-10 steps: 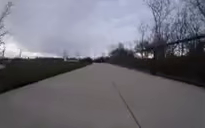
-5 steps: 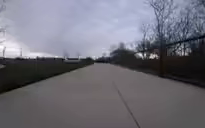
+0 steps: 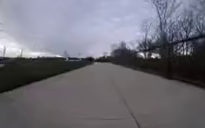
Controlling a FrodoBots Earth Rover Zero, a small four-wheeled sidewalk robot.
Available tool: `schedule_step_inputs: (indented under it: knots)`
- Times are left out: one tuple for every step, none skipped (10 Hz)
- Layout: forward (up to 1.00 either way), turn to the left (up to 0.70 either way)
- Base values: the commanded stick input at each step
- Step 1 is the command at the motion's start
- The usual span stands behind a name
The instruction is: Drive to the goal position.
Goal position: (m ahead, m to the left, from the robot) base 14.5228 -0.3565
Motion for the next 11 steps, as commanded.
schedule_step_inputs:
  knots:
    - [1.0, 0.0]
    - [1.0, 0.0]
    - [1.0, 0.0]
    - [1.0, 0.0]
    - [1.0, 0.0]
    - [1.0, 0.0]
    - [1.0, 0.0]
    - [1.0, 0.0]
    - [1.0, 0.0]
    - [1.0, 0.0]
    - [1.0, -0.01]
